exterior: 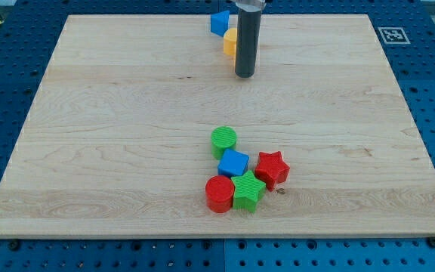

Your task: Nudge the yellow hexagon left a bit

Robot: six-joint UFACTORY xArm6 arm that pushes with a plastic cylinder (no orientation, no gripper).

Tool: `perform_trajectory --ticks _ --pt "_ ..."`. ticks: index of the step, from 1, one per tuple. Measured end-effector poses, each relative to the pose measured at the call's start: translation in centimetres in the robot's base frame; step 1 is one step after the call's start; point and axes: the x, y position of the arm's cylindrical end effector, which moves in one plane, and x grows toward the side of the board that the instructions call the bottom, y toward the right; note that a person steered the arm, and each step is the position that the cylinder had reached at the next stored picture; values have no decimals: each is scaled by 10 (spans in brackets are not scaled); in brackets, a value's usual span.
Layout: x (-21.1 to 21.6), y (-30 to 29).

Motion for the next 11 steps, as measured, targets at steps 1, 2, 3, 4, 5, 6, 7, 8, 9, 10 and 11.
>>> perform_trajectory --ticks 1,2,3,4,5,6,7,8,9,10,11 --pt "0 0" --pt "26 10" --pt "43 56" --pt "10 100" --pt "-41 98" --pt "-55 95" --pt "-55 84" --pt "-55 61" --pt "-55 38" --pt "-55 29" --pt "-55 23"
